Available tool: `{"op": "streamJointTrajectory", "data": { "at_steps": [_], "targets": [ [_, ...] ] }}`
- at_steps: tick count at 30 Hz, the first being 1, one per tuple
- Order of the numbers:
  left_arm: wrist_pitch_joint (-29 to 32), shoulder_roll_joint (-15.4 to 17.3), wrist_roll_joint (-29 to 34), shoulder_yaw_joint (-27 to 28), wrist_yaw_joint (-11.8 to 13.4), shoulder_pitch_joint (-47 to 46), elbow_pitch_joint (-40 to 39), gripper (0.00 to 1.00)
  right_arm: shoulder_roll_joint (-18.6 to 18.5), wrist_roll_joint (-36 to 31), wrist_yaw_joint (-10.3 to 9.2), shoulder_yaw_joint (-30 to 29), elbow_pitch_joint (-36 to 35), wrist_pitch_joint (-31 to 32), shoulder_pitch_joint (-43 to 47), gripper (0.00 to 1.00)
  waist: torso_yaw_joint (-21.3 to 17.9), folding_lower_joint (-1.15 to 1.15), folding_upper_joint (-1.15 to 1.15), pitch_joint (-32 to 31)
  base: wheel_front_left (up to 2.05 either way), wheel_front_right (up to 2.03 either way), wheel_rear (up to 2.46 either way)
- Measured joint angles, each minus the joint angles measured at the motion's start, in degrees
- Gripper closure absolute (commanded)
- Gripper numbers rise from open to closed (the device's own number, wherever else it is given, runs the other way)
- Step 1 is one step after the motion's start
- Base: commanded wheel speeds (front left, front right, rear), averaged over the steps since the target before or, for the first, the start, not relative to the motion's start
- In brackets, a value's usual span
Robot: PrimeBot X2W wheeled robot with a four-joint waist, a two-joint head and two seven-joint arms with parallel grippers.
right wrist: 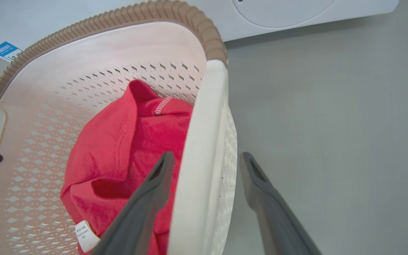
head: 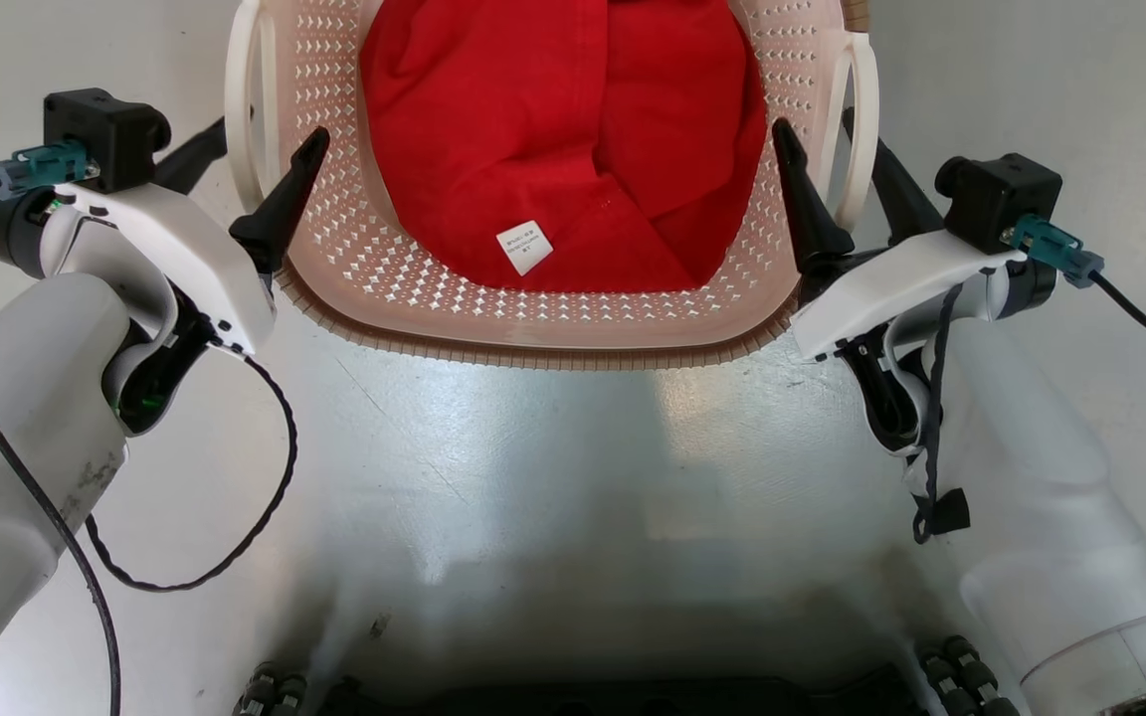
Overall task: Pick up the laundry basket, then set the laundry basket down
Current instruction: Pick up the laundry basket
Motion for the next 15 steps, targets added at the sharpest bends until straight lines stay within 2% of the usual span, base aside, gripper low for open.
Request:
{"op": "streamJointTrajectory", "data": {
  "at_steps": [1, 2, 3, 4, 5, 6, 8, 9, 11, 12, 15],
  "targets": [
    [0.0, 0.0, -0.34, -0.43, 0.0, -0.07, -0.12, 0.25, 0.0, 0.08, 0.0, 0.16, 0.07, 0.0, -0.25, 0.22, -0.04, -0.01, 0.0, -0.02, 0.0, 0.0, 0.0],
    [0.0, 0.04, -0.63, -0.88, 0.0, -0.14, -0.24, 0.51, 0.01, 0.22, 0.0, 0.3, 0.08, 0.0, -0.41, 0.29, -0.11, 0.0, 0.0, -0.02, 0.0, 0.0, 0.0],
    [0.0, 0.09, -1.22, -1.66, 0.0, -0.4, -0.35, 0.58, 0.0, 0.42, 0.0, 0.52, 0.13, 0.0, -0.46, 0.44, -0.21, 0.0, 0.0, -0.01, 0.0, 0.0, 0.0],
    [0.0, 0.14, -1.37, -1.93, 0.01, -0.67, -0.31, 0.63, 0.0, 0.57, 0.0, 0.64, 0.21, 0.0, -0.46, 0.51, -0.27, 0.0, 0.0, 0.01, 0.0, 0.0, 0.0],
    [0.01, 0.25, -1.66, -2.09, 0.01, -0.96, -0.31, 0.78, 0.0, 0.91, 0.0, 0.77, 0.24, 0.0, -0.46, 0.54, -0.33, 0.0, 0.0, 0.0, 0.0, 0.0, 0.0],
    [0.01, 0.25, -1.99, -2.12, 0.02, -1.15, -0.32, 1.0, 0.08, 1.2, 0.0, 0.96, 0.27, 0.0, -0.45, 0.59, -0.39, 0.0, 0.0, -0.04, 0.0, 0.0, 0.0],
    [0.02, 0.26, -2.46, -2.16, 0.03, -1.23, -0.36, 1.0, 0.11, 1.53, 0.0, 1.19, 0.37, 0.0, -0.45, 0.8, -0.48, 0.0, 0.0, -0.08, 0.0, 0.0, 0.0],
    [0.01, 0.24, -2.76, -2.19, 0.21, -1.24, -0.36, 1.0, 0.21, 1.79, 0.0, 1.3, 0.37, 0.0, -0.45, 0.8, -0.51, 0.0, 0.0, -0.07, 0.0, 0.0, 0.0],
    [0.02, 0.27, -3.23, -2.35, 0.36, -1.29, -0.33, 1.0, 0.34, 1.88, 0.0, 1.37, 0.37, -0.16, -0.45, 0.95, -0.52, -0.01, 0.0, -0.06, 0.0, 0.0, 0.0],
    [0.02, 0.3, -3.3, -2.48, 0.36, -1.3, -0.33, 1.0, 0.34, 1.89, 0.0, 1.4, 0.37, -0.16, -0.45, 1.0, -0.51, -0.01, 0.0, -0.06, 0.0, 0.0, 0.0],
    [0.07, 0.36, -3.88, -3.01, 0.36, -1.3, -0.33, 1.0, 0.69, 2.1, -0.51, 1.35, 0.4, -0.16, -0.45, 1.0, -0.43, 0.0, 0.0, -0.14, 0.0, 0.0, 0.0]
  ]
}}
